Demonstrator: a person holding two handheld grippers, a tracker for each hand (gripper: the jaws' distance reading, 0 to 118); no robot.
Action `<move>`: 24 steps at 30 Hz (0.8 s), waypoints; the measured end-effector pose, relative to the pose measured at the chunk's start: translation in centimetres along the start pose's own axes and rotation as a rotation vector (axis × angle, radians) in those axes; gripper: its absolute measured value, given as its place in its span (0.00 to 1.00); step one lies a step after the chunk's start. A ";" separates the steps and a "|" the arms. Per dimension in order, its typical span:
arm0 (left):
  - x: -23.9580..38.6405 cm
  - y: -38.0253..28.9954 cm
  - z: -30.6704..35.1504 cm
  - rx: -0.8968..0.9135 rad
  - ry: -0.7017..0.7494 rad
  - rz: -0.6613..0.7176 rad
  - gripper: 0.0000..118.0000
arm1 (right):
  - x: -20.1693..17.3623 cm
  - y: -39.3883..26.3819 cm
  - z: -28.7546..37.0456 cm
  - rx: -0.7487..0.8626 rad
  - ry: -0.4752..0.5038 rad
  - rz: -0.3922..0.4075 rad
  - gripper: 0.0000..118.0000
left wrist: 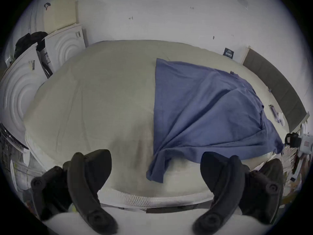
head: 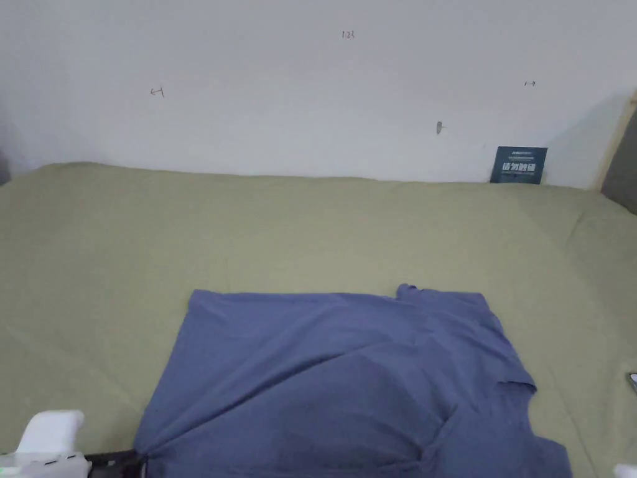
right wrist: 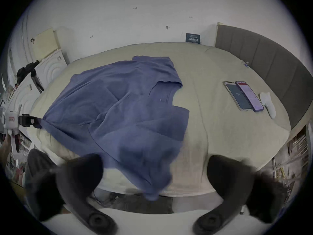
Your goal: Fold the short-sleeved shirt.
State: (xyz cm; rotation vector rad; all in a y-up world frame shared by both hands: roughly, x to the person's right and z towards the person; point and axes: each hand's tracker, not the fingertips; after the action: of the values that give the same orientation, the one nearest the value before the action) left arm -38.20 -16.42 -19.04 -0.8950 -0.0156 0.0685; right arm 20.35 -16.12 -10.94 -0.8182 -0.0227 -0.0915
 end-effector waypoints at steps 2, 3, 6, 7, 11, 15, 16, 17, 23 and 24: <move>-0.1 0.0 1.2 0.036 0.020 0.023 0.82 | -0.3 -0.3 1.0 0.020 -0.011 -0.030 0.83; -0.3 0.0 1.8 0.040 0.026 0.020 0.76 | 0.6 0.4 0.2 0.021 -0.019 -0.035 0.77; -0.8 -0.3 3.0 0.060 0.042 0.016 0.05 | 0.9 0.3 0.9 0.060 -0.051 -0.051 0.00; -0.9 -0.7 3.2 0.053 0.068 0.022 0.00 | 1.1 0.2 0.8 0.063 -0.063 -0.061 0.00; -2.0 -1.5 2.9 0.020 0.008 0.103 0.00 | 1.6 0.0 1.4 0.038 -0.026 -0.087 0.00; -2.3 -1.8 2.0 -0.012 -0.050 0.107 0.59 | 1.1 -0.1 0.7 0.027 -0.023 -0.041 0.00; -2.3 -1.8 1.7 -0.011 -0.060 0.109 0.88 | 1.1 -0.1 0.7 0.023 -0.017 -0.042 0.00; -2.0 -1.6 1.3 -0.022 -0.049 0.111 0.97 | 1.0 -0.1 0.7 0.019 -0.010 -0.043 0.00; -0.8 -0.1 -1.1 -0.042 0.022 0.043 0.90 | 1.0 -0.6 0.1 0.001 -0.012 -0.022 0.00; -0.7 0.0 -1.6 -0.044 0.027 0.039 0.82 | 1.0 -0.7 -0.1 -0.009 -0.016 -0.019 0.00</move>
State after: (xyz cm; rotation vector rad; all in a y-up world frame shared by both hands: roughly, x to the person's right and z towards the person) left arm -38.88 -17.76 -20.03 -0.9402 0.0257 0.0924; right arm 21.28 -16.80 -10.45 -0.8276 -0.0453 -0.1026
